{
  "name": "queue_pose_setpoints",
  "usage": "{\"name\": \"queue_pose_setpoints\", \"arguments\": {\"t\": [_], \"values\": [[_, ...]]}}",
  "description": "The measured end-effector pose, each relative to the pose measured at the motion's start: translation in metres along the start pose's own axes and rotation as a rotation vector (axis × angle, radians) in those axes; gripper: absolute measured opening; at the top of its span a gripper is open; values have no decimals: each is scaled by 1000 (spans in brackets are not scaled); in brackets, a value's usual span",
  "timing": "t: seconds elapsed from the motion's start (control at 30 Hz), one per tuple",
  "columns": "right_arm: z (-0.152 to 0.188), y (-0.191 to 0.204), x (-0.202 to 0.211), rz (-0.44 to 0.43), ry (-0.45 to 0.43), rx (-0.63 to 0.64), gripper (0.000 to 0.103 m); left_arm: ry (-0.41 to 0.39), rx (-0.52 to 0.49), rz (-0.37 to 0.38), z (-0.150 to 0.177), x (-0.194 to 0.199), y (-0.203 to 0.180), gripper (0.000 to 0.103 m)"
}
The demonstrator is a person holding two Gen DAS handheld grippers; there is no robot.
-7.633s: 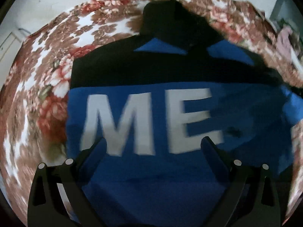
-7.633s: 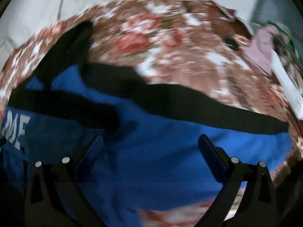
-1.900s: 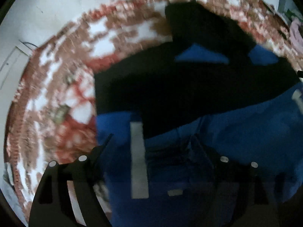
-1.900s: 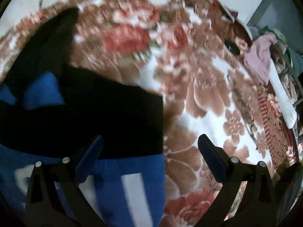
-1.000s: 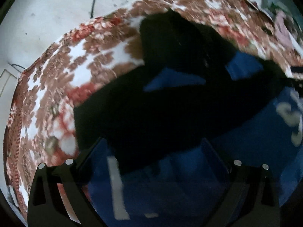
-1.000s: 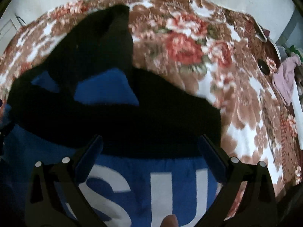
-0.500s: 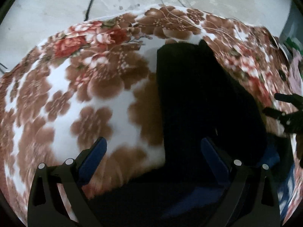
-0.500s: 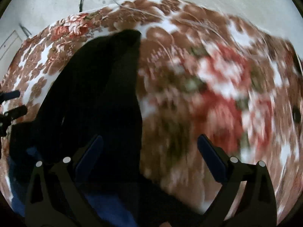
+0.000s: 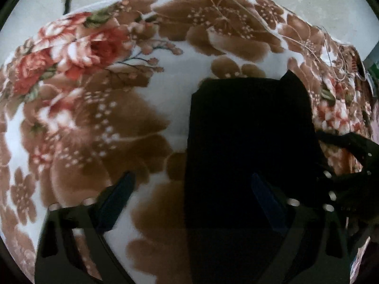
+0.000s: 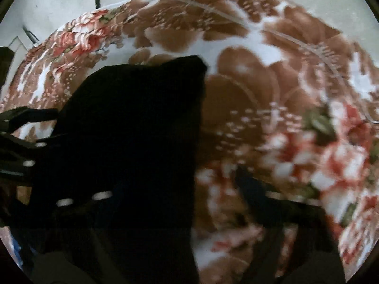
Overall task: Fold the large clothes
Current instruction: 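Grasp the black hood with the right gripper while the left gripper grasps it too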
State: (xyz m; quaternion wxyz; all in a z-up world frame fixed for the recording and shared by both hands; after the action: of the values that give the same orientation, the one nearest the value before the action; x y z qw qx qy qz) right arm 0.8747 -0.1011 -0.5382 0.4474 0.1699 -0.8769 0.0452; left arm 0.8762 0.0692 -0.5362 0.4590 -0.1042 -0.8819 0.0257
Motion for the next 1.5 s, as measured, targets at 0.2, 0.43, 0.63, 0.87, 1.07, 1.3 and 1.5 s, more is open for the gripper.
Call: {"name": "queue_pose_setpoints", "arguments": {"t": [0.2, 0.43, 0.63, 0.87, 1.07, 1.3, 1.5], "values": [[-7, 16, 47, -22, -75, 48, 11, -73, -183, 46, -9, 40, -36, 4], [-4, 26, 157, -80, -259, 56, 11, -260, -99, 134, -14, 151, -56, 4], [29, 42, 223, -97, -324, 53, 11, -300, -105, 180, 20, 218, -83, 4], [84, 66, 275, -94, -351, 114, 13, -318, -136, 227, 86, 271, -105, 4], [154, 91, 296, -118, -292, 158, 16, -290, -98, 218, 158, 288, -108, 5], [242, 107, 294, -73, -181, 119, 24, -211, -52, 211, 251, 282, -113, 5], [305, 108, 291, -60, -36, 53, 46, -144, -58, 177, 309, 271, -109, 8]]}}
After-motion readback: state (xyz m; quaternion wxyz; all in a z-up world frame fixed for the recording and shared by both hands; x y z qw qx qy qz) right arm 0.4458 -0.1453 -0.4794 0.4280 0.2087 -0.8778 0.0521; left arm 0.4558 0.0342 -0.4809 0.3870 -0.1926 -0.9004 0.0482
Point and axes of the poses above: each gripper's, at about its wrist camera, not at the fingertips, and x roughly against the way its jaws point, y to its left, z to its underside, the point moved 4 cm from there along -x, roughly the way its jaws point, and after that the axes turned 12 degrees about -y, right-handed, at the moved point
